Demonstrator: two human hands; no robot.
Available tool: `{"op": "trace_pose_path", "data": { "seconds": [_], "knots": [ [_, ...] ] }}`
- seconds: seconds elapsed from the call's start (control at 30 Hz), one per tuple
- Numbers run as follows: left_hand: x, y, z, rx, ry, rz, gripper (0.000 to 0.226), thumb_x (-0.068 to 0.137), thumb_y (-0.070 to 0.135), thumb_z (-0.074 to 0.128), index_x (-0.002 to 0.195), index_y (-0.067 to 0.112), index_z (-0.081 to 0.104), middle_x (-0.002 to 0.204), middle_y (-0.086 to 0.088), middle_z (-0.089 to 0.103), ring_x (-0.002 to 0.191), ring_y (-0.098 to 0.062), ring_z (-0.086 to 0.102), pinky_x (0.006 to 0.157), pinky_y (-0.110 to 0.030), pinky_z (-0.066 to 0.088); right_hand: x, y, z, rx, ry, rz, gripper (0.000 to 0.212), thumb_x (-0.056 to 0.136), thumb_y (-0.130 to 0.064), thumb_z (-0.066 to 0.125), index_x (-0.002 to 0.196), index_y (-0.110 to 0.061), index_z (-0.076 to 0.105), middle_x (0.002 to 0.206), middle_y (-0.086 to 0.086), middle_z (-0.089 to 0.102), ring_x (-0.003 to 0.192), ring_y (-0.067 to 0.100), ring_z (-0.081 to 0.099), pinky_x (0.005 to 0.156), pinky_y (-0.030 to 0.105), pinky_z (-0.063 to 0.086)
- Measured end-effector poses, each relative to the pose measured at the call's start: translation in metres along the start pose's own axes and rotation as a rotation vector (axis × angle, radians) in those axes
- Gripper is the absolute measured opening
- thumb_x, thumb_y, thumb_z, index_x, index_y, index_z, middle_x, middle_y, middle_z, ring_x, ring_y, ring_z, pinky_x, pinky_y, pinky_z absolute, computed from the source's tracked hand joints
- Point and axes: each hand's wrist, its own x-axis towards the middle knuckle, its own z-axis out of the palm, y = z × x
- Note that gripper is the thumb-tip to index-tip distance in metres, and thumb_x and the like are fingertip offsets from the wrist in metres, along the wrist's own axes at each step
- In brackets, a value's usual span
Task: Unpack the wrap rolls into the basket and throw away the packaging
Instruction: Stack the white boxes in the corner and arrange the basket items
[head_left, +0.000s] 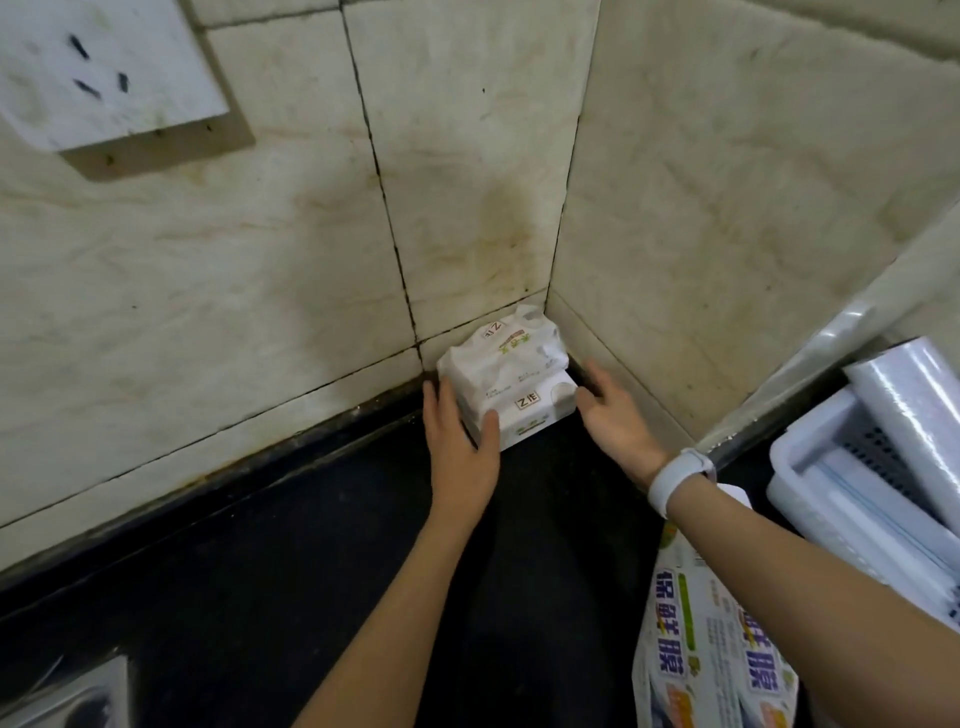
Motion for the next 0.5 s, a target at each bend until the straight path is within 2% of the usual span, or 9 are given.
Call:
{"op": "trace_pose_path", "data": {
  "seconds": [0.03,0.1,0.17,0.2,0.23,0.27,0.37,0.43,0.5],
  "knots": [
    [-0.002,-0.003,0.001,-0.159,-0.035,-0.163,0.065,0.094,0.035,0.044,0.146,0.027,0.006,0.158,0.001,0.000,0.144,-0.015,0.003,0.115,-0.030,0.007,0.002,0.002,0.003,0.010,-0.014,0.033,0.048,0.094,-0.020,0.038,0.141,-0.016,0.030,0.144,0.006,0.039,0.131,0.022,0.038,0.107,0.031,0.031],
    [0.002,-0.008,0.003,-0.386,-0.072,-0.368,0.063,0.095,0.040,0.040,0.145,0.033,0.003,0.158,0.004,0.005,0.144,-0.015,0.009,0.119,-0.040,0.011,0.008,0.001,0.011,0.144,-0.045,0.138,0.049,0.094,-0.020,0.037,0.142,-0.017,0.026,0.145,0.006,0.037,0.133,0.025,0.035,0.111,0.041,0.031],
    [0.011,-0.010,0.004,-0.511,-0.092,-0.402,0.060,0.095,0.042,0.039,0.145,0.036,0.005,0.157,0.006,0.015,0.141,-0.015,0.022,0.117,-0.045,0.020,0.011,-0.001,0.019,0.305,-0.094,0.251,0.037,0.092,-0.015,0.035,0.128,-0.019,0.042,0.126,0.002,0.049,0.127,0.025,0.042,0.103,0.038,0.038],
    [0.016,-0.009,0.005,-0.542,-0.118,-0.374,0.058,0.095,0.042,0.039,0.144,0.038,0.009,0.154,0.007,0.022,0.135,-0.012,0.031,0.115,-0.044,0.026,0.012,-0.002,0.022,0.337,-0.107,0.279,0.025,0.090,-0.012,0.035,0.108,-0.020,0.051,0.113,0.002,0.054,0.122,0.026,0.047,0.096,0.036,0.040],
    [0.019,-0.009,0.007,-0.548,-0.146,-0.333,0.054,0.095,0.043,0.038,0.144,0.040,0.014,0.150,0.008,0.031,0.128,-0.008,0.040,0.112,-0.042,0.032,0.014,-0.003,0.025,0.349,-0.104,0.280,0.022,0.089,-0.009,0.035,0.093,-0.023,0.052,0.103,0.001,0.056,0.117,0.027,0.050,0.093,0.035,0.041],
    [0.022,-0.008,0.009,-0.539,-0.165,-0.295,0.051,0.095,0.042,0.038,0.143,0.040,0.019,0.146,0.009,0.038,0.123,-0.006,0.045,0.110,-0.041,0.035,0.016,-0.002,0.026,0.356,-0.096,0.264,0.023,0.087,-0.007,0.036,0.089,-0.024,0.052,0.099,0.000,0.057,0.115,0.027,0.051,0.094,0.035,0.041],
    [0.033,-0.006,0.013,-0.536,-0.174,-0.259,0.049,0.096,0.040,0.036,0.143,0.036,0.022,0.146,0.005,0.039,0.128,-0.014,0.043,0.112,-0.043,0.033,0.023,-0.004,0.027,0.479,-0.140,0.190,0.043,0.086,-0.002,0.037,0.124,-0.021,0.047,0.114,0.000,0.058,0.111,0.020,0.054,0.096,0.032,0.044],
    [0.044,-0.004,0.013,-0.513,-0.157,-0.246,0.049,0.096,0.041,0.036,0.143,0.035,0.023,0.152,0.001,0.030,0.134,-0.018,0.037,0.113,-0.046,0.031,0.026,-0.005,0.026,0.545,-0.183,0.194,0.050,0.088,-0.001,0.037,0.132,-0.025,0.040,0.122,0.001,0.056,0.108,0.016,0.055,0.091,0.027,0.046],
    [0.051,-0.005,0.011,-0.514,-0.124,-0.264,0.050,0.095,0.043,0.038,0.143,0.034,0.024,0.153,0.000,0.027,0.135,-0.018,0.034,0.113,-0.046,0.031,0.026,-0.003,0.026,0.545,-0.179,0.206,0.048,0.090,-0.006,0.039,0.134,-0.023,0.035,0.131,0.004,0.052,0.113,0.017,0.053,0.087,0.025,0.047]
  ]
}}
